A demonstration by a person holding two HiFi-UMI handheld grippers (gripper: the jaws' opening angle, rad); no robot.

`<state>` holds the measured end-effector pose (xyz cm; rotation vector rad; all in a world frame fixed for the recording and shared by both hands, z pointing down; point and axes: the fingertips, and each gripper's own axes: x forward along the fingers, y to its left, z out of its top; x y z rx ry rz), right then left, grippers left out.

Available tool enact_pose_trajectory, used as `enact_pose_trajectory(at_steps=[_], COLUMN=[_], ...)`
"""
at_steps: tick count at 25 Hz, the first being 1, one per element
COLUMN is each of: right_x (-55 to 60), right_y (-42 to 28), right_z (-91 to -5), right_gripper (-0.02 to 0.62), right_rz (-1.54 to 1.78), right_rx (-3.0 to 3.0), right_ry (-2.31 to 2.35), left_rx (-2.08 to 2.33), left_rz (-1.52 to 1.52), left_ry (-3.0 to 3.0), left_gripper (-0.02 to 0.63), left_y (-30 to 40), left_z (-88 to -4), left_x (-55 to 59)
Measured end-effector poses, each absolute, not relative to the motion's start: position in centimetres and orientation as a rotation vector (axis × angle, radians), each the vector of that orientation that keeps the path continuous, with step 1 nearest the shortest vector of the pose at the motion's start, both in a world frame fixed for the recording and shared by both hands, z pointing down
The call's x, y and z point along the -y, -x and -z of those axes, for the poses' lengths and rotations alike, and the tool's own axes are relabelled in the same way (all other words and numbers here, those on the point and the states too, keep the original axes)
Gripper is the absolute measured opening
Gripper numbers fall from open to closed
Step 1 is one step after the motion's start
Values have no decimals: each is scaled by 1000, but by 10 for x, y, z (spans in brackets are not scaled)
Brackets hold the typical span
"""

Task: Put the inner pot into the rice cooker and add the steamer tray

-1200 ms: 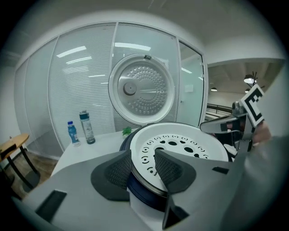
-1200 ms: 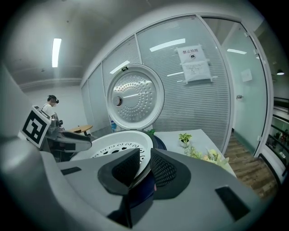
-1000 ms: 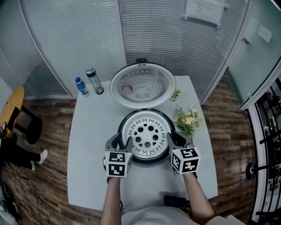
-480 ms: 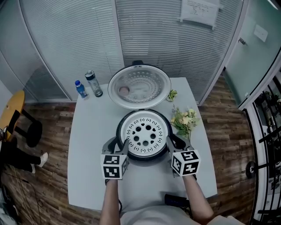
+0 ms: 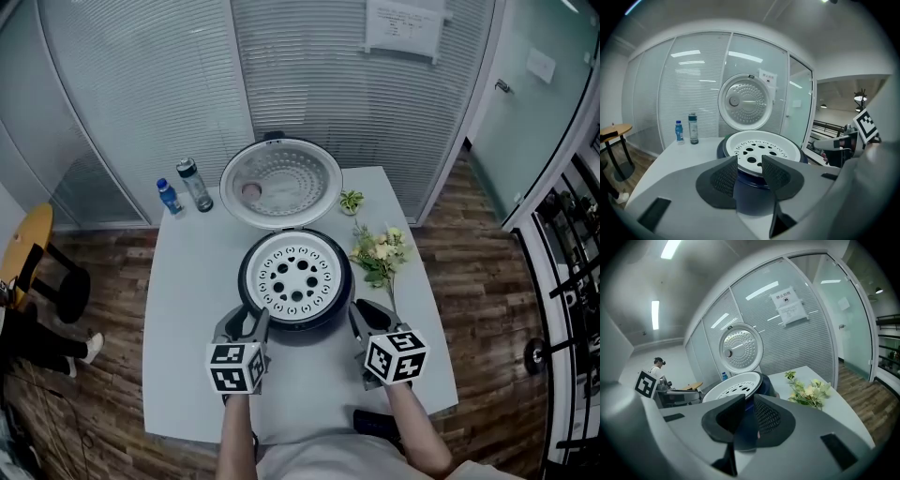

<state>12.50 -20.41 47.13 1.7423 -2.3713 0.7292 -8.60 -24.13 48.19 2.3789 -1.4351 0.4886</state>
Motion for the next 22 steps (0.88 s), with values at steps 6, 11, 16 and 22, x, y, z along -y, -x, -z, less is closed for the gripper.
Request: enact_pose_trajectory(at_steps=[6, 11, 16, 22], right_x=[172, 148, 128, 116], right_y=[-127, -132, -138, -144], right_z=[-462, -455, -454, -455], right_gripper=[34, 20, 18, 17], right_rz=[-769, -706, -688, -677], right_rx=[2450, 2462, 2461, 2455], right_ry=[-1706, -1713, -1719, -1726], left_rx=[1399, 1361, 1336, 1339], left_rz=[-407, -343, -296, -284], left_ry=[-2378, -2406, -2416, -2409], left_gripper=[156, 58, 20, 12], left_y=[78, 67, 58, 56], left_z=[-478, -471, -465, -467], left_x=[208, 179, 155, 141])
